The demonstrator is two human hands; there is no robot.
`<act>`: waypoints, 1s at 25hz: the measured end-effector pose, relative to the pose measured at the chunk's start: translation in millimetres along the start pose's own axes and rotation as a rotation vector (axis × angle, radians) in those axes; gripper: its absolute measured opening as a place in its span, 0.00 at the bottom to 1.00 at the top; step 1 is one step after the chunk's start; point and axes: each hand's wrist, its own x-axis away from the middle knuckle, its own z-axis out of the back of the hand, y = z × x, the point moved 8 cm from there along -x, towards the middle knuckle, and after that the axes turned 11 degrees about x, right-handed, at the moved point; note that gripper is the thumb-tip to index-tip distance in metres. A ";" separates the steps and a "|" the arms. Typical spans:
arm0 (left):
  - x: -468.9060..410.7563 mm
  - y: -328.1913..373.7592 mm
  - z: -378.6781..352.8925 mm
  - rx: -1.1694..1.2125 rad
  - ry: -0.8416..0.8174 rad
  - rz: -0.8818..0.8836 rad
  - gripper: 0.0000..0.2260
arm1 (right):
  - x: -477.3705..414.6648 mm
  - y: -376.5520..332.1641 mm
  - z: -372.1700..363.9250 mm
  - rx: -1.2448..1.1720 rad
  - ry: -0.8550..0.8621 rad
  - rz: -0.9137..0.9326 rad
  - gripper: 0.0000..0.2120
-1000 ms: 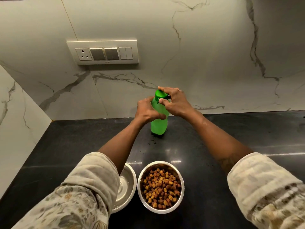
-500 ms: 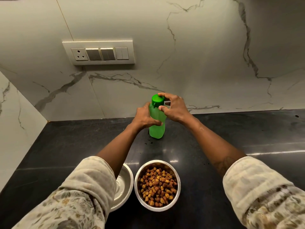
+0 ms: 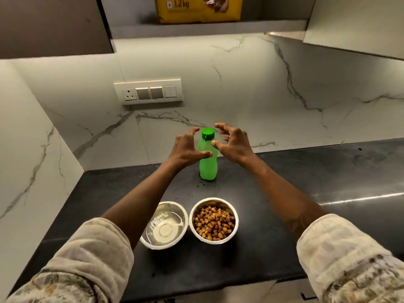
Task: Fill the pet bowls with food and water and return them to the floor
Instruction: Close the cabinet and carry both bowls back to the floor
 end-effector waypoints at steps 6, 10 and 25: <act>61.1 74.0 54.6 -0.102 0.047 -0.177 0.46 | 60.4 -51.7 51.9 -0.041 0.116 0.034 0.30; 97.4 118.2 83.5 -0.117 0.116 -0.252 0.42 | 95.7 -76.6 85.3 -0.074 0.170 0.055 0.30; 289.2 326.0 66.3 -0.110 0.441 -0.457 0.26 | 288.8 -86.7 261.8 -0.276 0.500 0.205 0.21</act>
